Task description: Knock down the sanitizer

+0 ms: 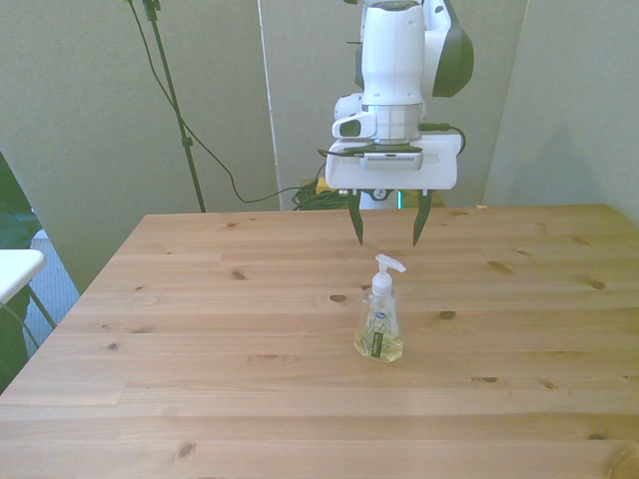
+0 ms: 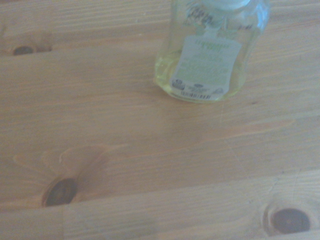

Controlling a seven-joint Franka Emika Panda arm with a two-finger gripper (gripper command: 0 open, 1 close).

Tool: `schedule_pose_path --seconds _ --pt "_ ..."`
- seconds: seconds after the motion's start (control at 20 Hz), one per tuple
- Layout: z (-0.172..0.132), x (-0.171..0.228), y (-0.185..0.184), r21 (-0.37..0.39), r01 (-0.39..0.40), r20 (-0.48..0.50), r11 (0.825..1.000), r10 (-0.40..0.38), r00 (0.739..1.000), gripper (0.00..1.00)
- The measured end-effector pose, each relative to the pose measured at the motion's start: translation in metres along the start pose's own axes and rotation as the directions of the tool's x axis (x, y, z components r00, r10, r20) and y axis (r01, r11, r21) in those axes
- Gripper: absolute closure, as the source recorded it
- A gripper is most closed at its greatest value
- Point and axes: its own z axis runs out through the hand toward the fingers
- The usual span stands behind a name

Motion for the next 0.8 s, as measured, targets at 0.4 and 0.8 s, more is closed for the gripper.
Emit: schedule_pose_path --seconds 0.4,0.8 --pt "0.020 0.019 -0.021 0.018 -0.057 -0.016 0.998 0.057 0.998 1.00" --pt "0.039 0.030 -0.035 0.045 -0.106 -0.045 0.993 0.108 0.993 1.00"
